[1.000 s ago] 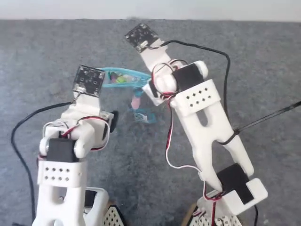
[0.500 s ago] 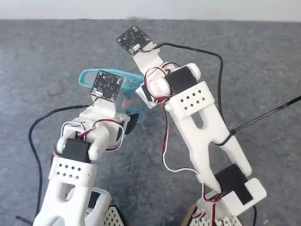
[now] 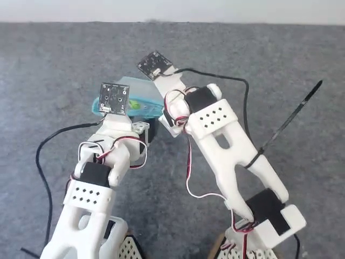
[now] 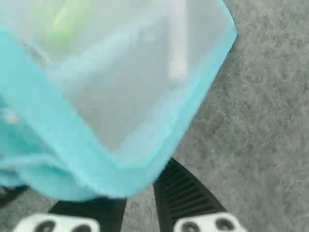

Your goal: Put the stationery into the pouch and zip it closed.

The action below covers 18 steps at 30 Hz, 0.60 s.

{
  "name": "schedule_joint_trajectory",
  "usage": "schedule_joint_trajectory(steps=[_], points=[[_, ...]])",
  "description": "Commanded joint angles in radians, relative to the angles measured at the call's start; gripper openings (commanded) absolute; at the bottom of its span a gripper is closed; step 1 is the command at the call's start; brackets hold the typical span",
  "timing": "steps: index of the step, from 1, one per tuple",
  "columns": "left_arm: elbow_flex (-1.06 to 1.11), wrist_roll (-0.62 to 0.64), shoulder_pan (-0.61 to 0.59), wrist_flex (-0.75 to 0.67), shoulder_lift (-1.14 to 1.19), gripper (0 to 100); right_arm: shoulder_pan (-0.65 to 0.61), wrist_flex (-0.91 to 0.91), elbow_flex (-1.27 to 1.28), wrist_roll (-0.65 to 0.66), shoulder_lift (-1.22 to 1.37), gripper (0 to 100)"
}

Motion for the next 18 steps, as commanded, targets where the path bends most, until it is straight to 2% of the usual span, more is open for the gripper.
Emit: schedule_joint_trajectory(steps=[1, 4, 10, 12, 16, 18], points=[[-0.004, 0.020, 0.003, -0.051, -0.026, 5, -0.005, -0.054, 0.041, -0.006, -0.120, 0.7], [-0.004, 0.020, 0.003, -0.049, -0.026, 1, -0.005, -0.073, 0.083, -0.006, -0.166, 0.7], [-0.004, 0.012, 0.003, -0.048, -0.026, 1, -0.010, -0.073, 0.157, -0.003, -0.262, 1.2], [-0.005, -0.021, 0.003, -0.048, -0.026, 1, -0.018, -0.097, 0.206, 0.031, -0.314, 4.8], [-0.005, -0.032, 0.003, -0.046, -0.025, 1, -0.081, -0.278, 0.397, 0.075, -0.464, 15.6], [-0.008, -0.034, 0.002, -0.026, -0.026, 1, -0.113, -0.374, 0.493, 0.080, -0.518, 17.0]])
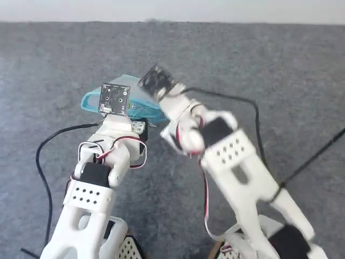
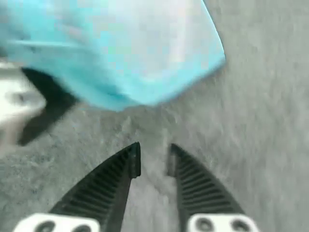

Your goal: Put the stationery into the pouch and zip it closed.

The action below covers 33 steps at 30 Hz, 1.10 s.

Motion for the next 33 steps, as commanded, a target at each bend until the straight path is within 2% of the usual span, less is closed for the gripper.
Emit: schedule_joint_trajectory(steps=[1, 7, 11, 23, 33], points=[[-0.019, -0.018, 0.000, -0.003, -0.026, 1, -0.047, -0.165, 0.121, 0.025, -0.137, 17.0], [-0.019, -0.018, 0.003, -0.002, -0.026, 1, -0.048, -0.177, 0.141, 0.025, -0.163, 17.3], [-0.019, -0.018, 0.003, -0.002, -0.026, 1, -0.048, -0.193, 0.138, 0.069, -0.183, 17.4], [-0.019, -0.015, 0.008, 0.018, -0.026, 1, -0.048, -0.352, 0.152, 0.075, -0.160, 17.4], [-0.015, -0.018, 0.040, 0.020, -0.020, 1, -0.054, -0.369, 0.149, 0.172, -0.107, 17.4]])
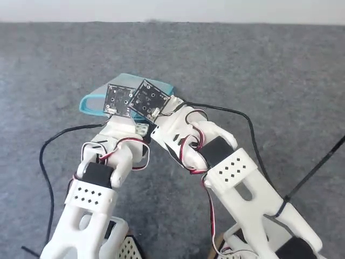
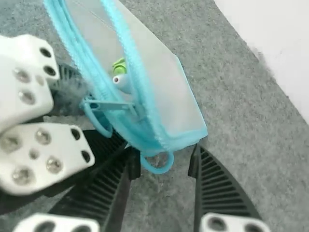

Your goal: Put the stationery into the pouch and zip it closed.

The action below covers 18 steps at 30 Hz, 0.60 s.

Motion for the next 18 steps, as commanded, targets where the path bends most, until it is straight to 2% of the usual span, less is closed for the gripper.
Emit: schedule_joint_trajectory(steps=[1, 3, 8, 12, 16, 18], points=[[-0.015, -0.009, 0.006, 0.005, -0.020, 1, -0.015, -0.022, -0.011, 0.072, -0.007, 17.3], [-0.018, -0.009, 0.002, 0.023, -0.023, 1, -0.012, -0.018, -0.011, 0.103, -0.007, 17.0], [-0.021, -0.012, 0.000, 0.054, -0.026, 1, -0.008, -0.016, -0.009, 0.066, 0.004, 16.9], [-0.019, -0.049, -0.002, 0.060, -0.026, 1, 0.022, -0.002, -0.005, -0.018, -0.005, 16.9], [-0.058, -0.054, -0.038, 0.121, -0.021, 1, 0.068, 0.064, 0.002, -0.129, -0.008, 17.1], [-0.091, -0.071, -0.063, 0.164, -0.020, 1, 0.074, 0.099, 0.002, -0.143, -0.008, 17.2]])
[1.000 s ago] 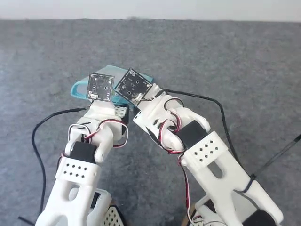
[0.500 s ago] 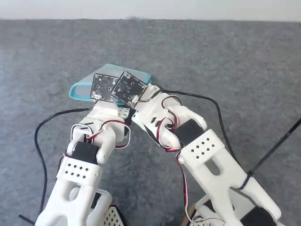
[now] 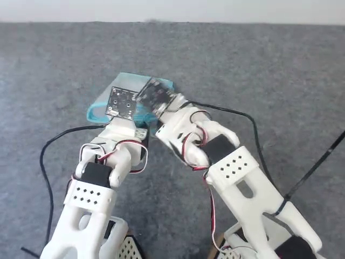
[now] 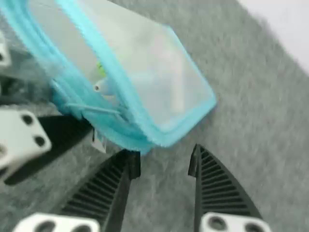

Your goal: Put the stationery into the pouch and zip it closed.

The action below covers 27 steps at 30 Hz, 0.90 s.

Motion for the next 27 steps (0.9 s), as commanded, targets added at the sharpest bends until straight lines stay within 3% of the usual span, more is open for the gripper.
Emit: schedule_joint_trajectory(steps=[1, 9, 18, 27], points=[[-0.110, -0.061, -0.049, 0.091, -0.020, 1, 0.027, 0.058, -0.014, -0.035, -0.021, 17.2], [-0.185, -0.229, -0.069, 0.186, -0.018, 1, 0.033, 0.070, 0.071, -0.044, -0.027, 17.3], [-0.182, -0.235, -0.071, 0.190, -0.018, 1, 0.010, -0.067, 0.158, -0.041, -0.166, 17.4], [-0.182, -0.249, -0.072, 0.190, -0.018, 1, -0.061, -0.096, 0.115, -0.035, -0.174, 27.8]])
